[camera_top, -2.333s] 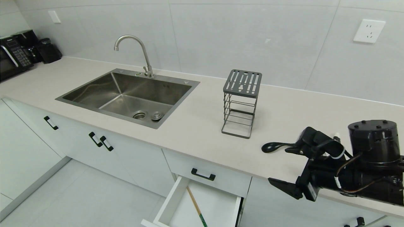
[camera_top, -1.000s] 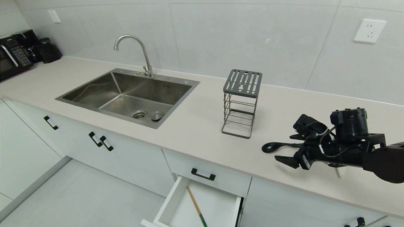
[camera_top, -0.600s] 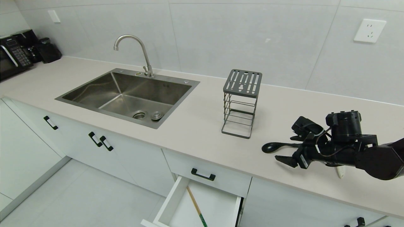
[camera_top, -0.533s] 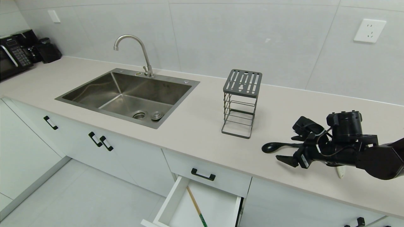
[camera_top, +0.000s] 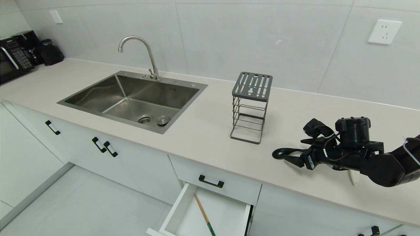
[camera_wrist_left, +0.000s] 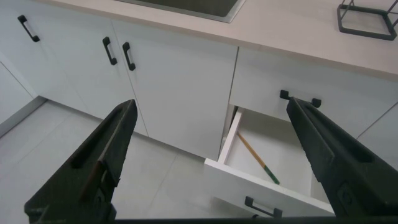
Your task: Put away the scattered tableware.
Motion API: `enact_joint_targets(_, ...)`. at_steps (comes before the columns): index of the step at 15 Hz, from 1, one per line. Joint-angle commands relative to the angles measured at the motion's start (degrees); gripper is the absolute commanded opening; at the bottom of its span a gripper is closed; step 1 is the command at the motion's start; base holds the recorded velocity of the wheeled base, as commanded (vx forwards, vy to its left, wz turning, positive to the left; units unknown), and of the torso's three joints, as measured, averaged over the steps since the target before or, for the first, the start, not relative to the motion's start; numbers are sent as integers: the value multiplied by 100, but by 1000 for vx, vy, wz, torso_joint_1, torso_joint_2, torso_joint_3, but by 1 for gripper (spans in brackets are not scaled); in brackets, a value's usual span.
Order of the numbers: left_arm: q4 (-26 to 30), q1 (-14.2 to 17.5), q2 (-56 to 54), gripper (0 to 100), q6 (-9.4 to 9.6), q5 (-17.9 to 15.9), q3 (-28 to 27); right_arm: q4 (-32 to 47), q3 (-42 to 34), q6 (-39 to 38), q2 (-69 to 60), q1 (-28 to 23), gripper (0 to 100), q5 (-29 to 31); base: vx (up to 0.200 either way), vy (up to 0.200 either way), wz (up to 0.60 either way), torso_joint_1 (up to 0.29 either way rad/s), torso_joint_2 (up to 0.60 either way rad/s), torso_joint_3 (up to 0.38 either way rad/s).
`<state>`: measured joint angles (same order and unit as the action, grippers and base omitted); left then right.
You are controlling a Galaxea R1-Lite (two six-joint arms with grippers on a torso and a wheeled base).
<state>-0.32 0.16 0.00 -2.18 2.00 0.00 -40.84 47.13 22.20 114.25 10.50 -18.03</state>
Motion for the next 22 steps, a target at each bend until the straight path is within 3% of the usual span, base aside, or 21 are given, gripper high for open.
enact_joint_targets(1,-3,2,0,100,-2,2,0,-21,-11,-14,220,14,100,10,0,0,0,0,0,0)
enact_joint_targets(14,-3,2,0,100,-2,2,0,-29,112,-23,511,23,100,151,0,0,0,0,0,0)
enact_joint_targets(15,-3,2,0,100,-2,2,0,-29,165,-23,511,31,0,151,0,0,0,0,0,0)
enact_joint_targets(22,-3,2,0,100,-2,2,0,-56,350,-5,423,251,0,282,0,0,0,0,0,0)
